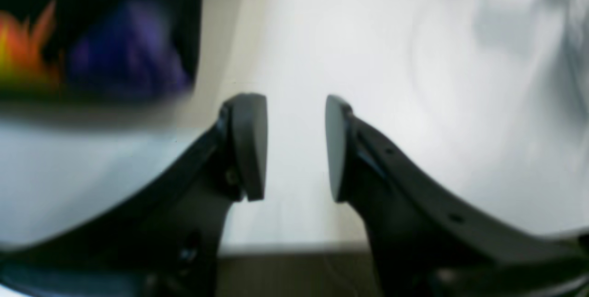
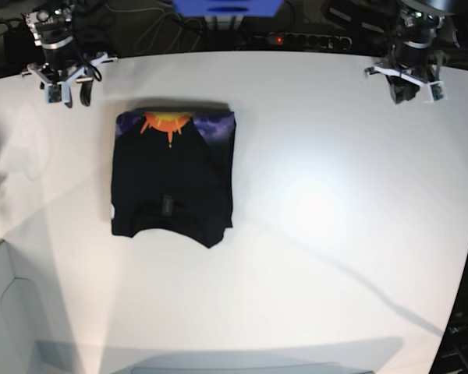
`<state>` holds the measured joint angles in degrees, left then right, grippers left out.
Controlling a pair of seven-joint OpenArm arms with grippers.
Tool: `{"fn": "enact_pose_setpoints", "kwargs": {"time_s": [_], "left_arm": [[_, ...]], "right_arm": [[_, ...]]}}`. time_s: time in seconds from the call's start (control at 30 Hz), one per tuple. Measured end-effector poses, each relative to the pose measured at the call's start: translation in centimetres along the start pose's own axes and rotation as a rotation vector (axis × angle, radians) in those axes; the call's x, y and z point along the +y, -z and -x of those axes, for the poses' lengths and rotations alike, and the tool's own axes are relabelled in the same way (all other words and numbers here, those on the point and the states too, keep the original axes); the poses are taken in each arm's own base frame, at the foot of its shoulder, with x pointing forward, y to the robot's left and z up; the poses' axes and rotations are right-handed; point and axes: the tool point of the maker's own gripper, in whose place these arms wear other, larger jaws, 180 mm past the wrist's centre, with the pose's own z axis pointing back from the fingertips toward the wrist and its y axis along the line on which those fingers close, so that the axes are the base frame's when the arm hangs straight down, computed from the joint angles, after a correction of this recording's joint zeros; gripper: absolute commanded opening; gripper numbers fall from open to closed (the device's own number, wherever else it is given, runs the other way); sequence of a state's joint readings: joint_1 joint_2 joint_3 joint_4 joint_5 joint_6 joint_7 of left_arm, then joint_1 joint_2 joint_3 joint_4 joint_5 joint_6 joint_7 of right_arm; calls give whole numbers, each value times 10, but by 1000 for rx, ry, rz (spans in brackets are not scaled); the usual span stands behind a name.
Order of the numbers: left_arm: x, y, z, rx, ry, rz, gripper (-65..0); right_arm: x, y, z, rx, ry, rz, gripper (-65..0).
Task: Fold the T-shirt properly
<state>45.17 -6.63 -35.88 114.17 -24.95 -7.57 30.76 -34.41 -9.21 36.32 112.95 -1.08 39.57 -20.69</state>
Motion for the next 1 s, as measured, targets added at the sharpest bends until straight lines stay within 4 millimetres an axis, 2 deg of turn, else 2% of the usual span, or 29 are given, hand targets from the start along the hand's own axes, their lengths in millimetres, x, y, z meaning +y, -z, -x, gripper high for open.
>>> {"fn": "enact_pose_setpoints", "kwargs": {"time_s": [0.07,0.17,0.33,0.43,0.5,0.6,0.77,0.83,0.93,1.0], "left_arm": [[6,-10,13,34,-37,2,-642],[21,-28,32,91,-61,-26,-649],[40,-71,85,257,-64,-88,-650],[47,-88,114,334,-60,-135,-650],[45,-90,142,410,-38,-135,-650],[37,-85,194,538,-7,-120,-650],[9,-48,252,579,2,-58,-650],[0,-36,273,601,23,-39,-650],[-4,-20,307,673,58,-24,-650],[-8,-2,324,696,54,-21,-650]], "right_arm": [[2,-7,10,20,10,-8,-438],[8,-23,25,39,68,-38,-474],[8,-61,77,205,54,-57,-640],[12,-75,110,302,79,-75,-650],[12,-76,128,341,95,-93,-650],[19,-65,168,429,123,-163,-650],[29,-47,244,597,255,-207,-650],[27,-33,259,596,321,-197,-650],[33,-10,268,547,418,-188,-650],[46,-1,273,522,425,-227,-650]]}}
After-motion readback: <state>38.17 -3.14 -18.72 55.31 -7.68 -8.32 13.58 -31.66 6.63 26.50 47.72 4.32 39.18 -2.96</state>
